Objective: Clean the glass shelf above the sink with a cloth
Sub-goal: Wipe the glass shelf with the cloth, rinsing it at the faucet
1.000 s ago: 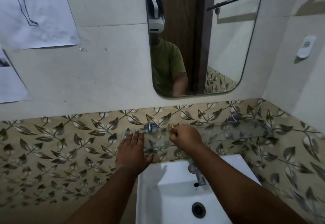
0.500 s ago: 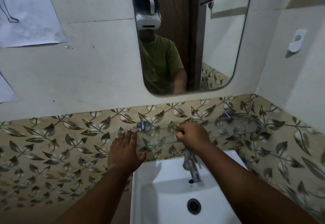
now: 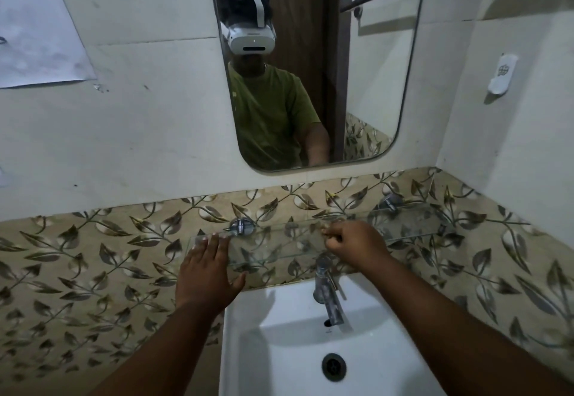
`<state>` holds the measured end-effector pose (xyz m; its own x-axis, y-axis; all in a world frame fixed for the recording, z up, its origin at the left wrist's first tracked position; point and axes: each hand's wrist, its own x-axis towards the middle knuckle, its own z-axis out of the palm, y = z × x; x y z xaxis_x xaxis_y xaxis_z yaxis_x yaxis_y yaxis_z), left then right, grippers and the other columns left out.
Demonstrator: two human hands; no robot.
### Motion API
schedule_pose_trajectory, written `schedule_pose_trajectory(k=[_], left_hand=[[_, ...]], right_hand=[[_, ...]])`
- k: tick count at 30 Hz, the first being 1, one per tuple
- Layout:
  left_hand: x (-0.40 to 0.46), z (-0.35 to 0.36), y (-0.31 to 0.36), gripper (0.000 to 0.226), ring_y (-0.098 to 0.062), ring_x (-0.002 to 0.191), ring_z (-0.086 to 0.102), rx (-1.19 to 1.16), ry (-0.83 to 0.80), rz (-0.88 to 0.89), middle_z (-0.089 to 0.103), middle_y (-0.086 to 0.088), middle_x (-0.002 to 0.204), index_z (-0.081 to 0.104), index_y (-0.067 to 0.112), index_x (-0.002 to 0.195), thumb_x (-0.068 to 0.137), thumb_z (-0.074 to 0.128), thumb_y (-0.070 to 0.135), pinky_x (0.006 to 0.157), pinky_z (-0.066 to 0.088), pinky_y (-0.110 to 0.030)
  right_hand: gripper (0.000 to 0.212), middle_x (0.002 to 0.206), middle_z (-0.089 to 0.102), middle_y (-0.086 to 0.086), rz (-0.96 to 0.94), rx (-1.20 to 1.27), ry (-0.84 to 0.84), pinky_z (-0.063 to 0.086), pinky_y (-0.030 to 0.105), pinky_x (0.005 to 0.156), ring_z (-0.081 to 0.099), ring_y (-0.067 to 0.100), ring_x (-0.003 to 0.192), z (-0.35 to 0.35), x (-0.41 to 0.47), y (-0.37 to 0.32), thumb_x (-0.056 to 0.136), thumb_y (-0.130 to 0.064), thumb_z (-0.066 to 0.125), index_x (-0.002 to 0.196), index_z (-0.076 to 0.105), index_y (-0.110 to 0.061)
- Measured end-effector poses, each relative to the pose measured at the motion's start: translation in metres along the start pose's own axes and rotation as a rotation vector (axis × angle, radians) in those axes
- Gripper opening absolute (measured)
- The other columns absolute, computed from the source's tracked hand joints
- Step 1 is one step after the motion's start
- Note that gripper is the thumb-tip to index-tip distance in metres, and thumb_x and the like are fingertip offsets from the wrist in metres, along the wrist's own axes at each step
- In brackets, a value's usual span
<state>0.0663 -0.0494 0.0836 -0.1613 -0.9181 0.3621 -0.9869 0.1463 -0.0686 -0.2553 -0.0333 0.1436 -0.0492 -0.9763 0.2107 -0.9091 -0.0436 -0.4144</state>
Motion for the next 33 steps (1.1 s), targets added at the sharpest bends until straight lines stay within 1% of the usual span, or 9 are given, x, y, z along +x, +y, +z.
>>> schedule_pose_trajectory(k=[3,7,9,12,18,20,23,29,33], left_hand=[[-0.001,0.000,0.000,0.096,-0.030,0.144,0.031,0.002,0.002,-0.007,0.035,-0.012,0.156,0.029,0.013,0.151,0.077,0.041,0.073,0.115,0.028,-0.046],[-0.002,0.000,0.001,0.095,-0.030,0.142,0.035,-0.004,0.016,-0.012,0.039,-0.013,0.154,0.032,0.012,0.150,0.077,0.042,0.073,0.113,0.030,-0.046],[-0.002,-0.001,0.002,0.095,-0.030,0.142,0.034,-0.002,0.023,-0.005,0.038,-0.013,0.154,0.032,0.012,0.150,0.078,0.042,0.073,0.113,0.030,-0.046],[-0.001,-0.001,0.001,0.096,-0.030,0.143,0.033,0.001,0.015,-0.004,0.036,-0.012,0.155,0.030,0.012,0.151,0.078,0.041,0.074,0.114,0.030,-0.046],[0.001,-0.001,0.001,0.094,-0.032,0.141,0.036,-0.002,-0.009,-0.003,0.041,-0.015,0.152,0.035,0.011,0.148,0.077,0.043,0.072,0.111,0.035,-0.049],[0.001,-0.002,0.001,0.094,-0.032,0.141,0.036,0.000,-0.014,-0.010,0.041,-0.014,0.152,0.036,0.011,0.147,0.076,0.044,0.071,0.111,0.034,-0.049],[0.001,-0.002,0.002,0.094,-0.032,0.140,0.038,-0.003,-0.016,-0.019,0.043,-0.014,0.151,0.039,0.010,0.146,0.074,0.045,0.070,0.111,0.035,-0.049],[0.000,-0.001,0.001,0.093,-0.033,0.139,0.039,-0.011,-0.014,-0.005,0.044,-0.016,0.150,0.040,0.009,0.145,0.074,0.045,0.069,0.109,0.036,-0.050],[0.000,-0.001,-0.001,0.093,-0.034,0.138,0.041,-0.008,-0.014,-0.002,0.045,-0.017,0.148,0.040,0.009,0.145,0.074,0.046,0.068,0.109,0.037,-0.050]], right_hand=[[0.032,0.096,0.077,0.000,0.029,-0.017,-0.005,0.058,0.032,0.074,0.069,0.021,0.082,-0.003,0.016,-0.002,0.085,-0.038,0.062,0.114,0.075,-0.036],[0.034,0.101,0.076,0.004,-0.027,-0.020,-0.013,0.058,0.033,0.076,0.068,0.026,0.088,0.005,0.025,-0.019,0.085,-0.039,0.060,0.115,0.075,-0.033],[0.033,0.104,0.075,0.003,-0.079,0.004,-0.038,0.056,0.031,0.074,0.068,0.024,0.089,0.009,0.022,-0.020,0.087,-0.037,0.061,0.117,0.074,-0.034],[0.034,0.103,0.076,-0.002,-0.113,0.019,-0.064,0.057,0.031,0.072,0.066,0.018,0.083,0.010,0.007,-0.008,0.085,-0.037,0.060,0.116,0.074,-0.037],[0.027,0.107,0.076,-0.004,0.019,0.050,-0.007,0.058,0.033,0.077,0.066,0.013,0.082,-0.019,-0.006,0.041,0.089,-0.033,0.068,0.114,0.075,-0.036],[0.026,0.105,0.077,-0.003,0.051,0.043,0.005,0.057,0.031,0.076,0.067,0.015,0.083,-0.026,0.004,0.046,0.089,-0.033,0.068,0.114,0.076,-0.035],[0.030,0.107,0.078,-0.001,0.062,0.026,0.021,0.058,0.033,0.079,0.070,0.021,0.090,-0.023,0.016,0.038,0.086,-0.037,0.067,0.114,0.076,-0.034],[0.036,0.108,0.076,-0.002,-0.042,-0.002,0.004,0.058,0.034,0.079,0.069,0.022,0.094,-0.010,0.005,0.028,0.082,-0.042,0.059,0.113,0.076,-0.037],[0.032,0.117,0.075,0.001,-0.093,-0.009,0.033,0.057,0.037,0.087,0.068,0.020,0.101,-0.020,-0.022,0.052,0.084,-0.030,0.070,0.115,0.076,-0.030]])
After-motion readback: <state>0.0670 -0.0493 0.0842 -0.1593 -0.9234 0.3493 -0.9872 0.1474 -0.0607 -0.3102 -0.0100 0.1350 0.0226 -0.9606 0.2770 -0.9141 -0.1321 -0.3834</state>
